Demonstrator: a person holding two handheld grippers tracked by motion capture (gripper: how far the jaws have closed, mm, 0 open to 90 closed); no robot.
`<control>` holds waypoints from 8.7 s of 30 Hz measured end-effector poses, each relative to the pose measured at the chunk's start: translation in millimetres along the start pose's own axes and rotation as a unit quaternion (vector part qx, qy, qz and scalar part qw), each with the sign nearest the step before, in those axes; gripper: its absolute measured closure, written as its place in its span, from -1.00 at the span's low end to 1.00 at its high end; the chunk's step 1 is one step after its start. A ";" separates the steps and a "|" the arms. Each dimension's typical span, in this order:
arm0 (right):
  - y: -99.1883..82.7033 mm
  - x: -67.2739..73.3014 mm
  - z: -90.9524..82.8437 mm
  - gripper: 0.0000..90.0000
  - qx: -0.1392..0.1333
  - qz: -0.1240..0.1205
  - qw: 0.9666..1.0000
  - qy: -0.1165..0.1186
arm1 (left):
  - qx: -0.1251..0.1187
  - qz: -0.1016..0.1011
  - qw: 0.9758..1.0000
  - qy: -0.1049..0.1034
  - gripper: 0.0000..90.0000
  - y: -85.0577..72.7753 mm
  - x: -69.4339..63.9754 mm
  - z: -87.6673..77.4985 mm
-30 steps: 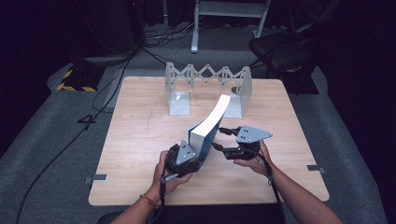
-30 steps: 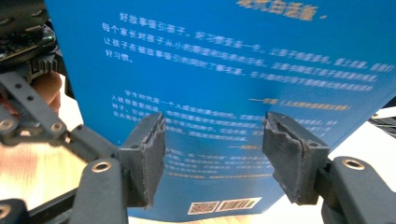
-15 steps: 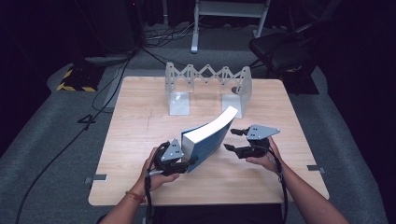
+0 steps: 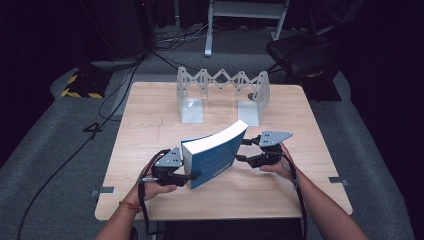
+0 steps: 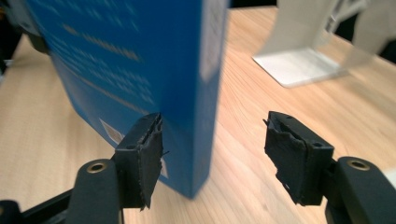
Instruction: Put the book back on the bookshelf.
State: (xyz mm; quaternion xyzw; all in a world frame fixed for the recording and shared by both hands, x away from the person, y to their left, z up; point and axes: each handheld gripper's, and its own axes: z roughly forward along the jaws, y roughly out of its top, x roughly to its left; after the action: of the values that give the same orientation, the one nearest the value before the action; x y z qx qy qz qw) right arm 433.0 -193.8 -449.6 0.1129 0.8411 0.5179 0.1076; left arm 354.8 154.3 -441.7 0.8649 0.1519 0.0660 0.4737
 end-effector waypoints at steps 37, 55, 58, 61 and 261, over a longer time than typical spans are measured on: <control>1.0 35.1 -1.4 0.16 0.026 -0.042 0.995 0.089 | -0.016 0.001 0.996 0.090 -0.18 -18.8 9.2 -1.7; 2.5 60.5 -9.7 0.37 0.012 -0.050 0.998 0.046 | 0.008 -0.025 0.992 0.123 -0.29 -14.8 1.6 27.8; -3.0 55.2 -20.7 0.36 0.016 -0.039 0.998 0.043 | 0.011 -0.024 0.993 0.117 -0.29 -4.4 1.2 41.8; -9.7 50.2 -36.1 0.36 0.021 -0.030 0.999 0.037 | 0.014 -0.019 0.994 0.106 -0.29 6.5 0.2 57.3; 4.9 -67.0 -22.8 0.37 -0.062 0.088 0.938 -0.328 | 0.111 -0.103 0.979 0.136 -0.63 -70.0 18.7 5.9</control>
State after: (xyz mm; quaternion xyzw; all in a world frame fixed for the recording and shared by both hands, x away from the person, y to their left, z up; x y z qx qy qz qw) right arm 490.3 -231.1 -430.8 0.3434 0.7116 0.5109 0.3386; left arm 360.0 191.0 -504.3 0.8746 0.3099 0.1165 0.3541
